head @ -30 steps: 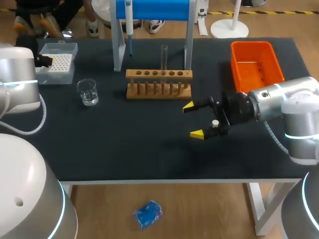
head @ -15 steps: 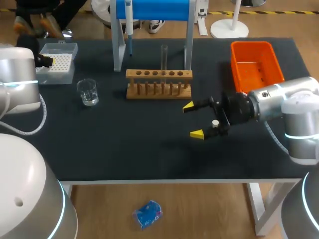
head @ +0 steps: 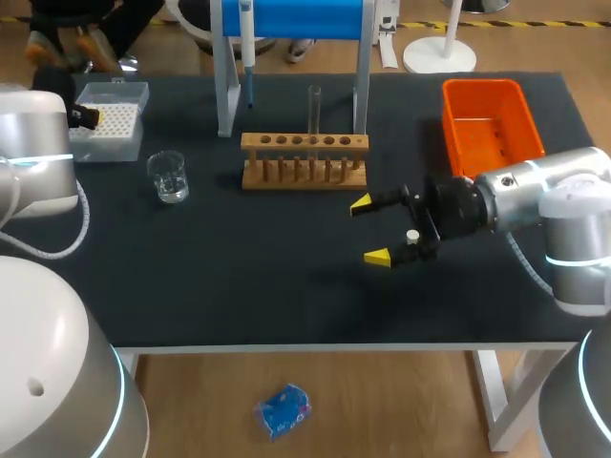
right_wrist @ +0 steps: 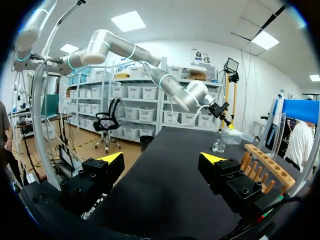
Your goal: Invert the test tube, pick up the pipette, mount the tip to pipette, aspirate from beaker and dispense into the tube, eject the tip, return the pipette, and cap with the stopper.
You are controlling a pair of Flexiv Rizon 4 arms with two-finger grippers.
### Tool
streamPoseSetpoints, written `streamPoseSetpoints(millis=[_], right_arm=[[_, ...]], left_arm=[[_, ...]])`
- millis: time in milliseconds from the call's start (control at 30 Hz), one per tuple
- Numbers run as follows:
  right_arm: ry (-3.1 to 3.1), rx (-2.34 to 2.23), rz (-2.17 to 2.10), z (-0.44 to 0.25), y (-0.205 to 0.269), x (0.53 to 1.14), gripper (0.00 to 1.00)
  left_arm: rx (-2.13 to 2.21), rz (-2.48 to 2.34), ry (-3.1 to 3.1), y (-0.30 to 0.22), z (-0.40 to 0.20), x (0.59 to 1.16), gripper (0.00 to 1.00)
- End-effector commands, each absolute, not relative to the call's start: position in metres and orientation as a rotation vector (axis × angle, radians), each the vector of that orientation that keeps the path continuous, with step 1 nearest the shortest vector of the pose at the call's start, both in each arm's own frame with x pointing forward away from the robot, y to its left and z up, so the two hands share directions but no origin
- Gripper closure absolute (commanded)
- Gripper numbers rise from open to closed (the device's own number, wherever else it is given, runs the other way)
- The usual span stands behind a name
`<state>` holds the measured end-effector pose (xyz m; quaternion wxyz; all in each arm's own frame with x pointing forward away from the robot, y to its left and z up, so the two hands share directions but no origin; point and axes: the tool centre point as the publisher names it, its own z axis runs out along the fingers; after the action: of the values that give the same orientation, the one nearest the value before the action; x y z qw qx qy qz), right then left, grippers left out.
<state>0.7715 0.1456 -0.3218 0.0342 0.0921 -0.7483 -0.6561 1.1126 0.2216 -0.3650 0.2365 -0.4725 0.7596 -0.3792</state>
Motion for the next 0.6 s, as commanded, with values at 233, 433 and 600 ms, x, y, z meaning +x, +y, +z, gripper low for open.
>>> streamPoseSetpoints(millis=[233,433,600], right_arm=[[-2.302,0.283,-2.019,-0.3225,0.1458,0.7708,0.00],[-2.302,0.283,-2.019,-0.3225,0.1458,0.7708,0.00],[-2.302,0.283,-2.019,-0.3225,0.1458,0.7708,0.00]], left_arm=[[-1.292,-1.049,2.083,0.2229,-0.3661,1.1139,1.00],[-1.286,-1.047,2.084,0.2230,-0.3629,1.1131,1.00],[-1.281,-1.044,2.080,0.2236,-0.3595,1.1121,1.00]])
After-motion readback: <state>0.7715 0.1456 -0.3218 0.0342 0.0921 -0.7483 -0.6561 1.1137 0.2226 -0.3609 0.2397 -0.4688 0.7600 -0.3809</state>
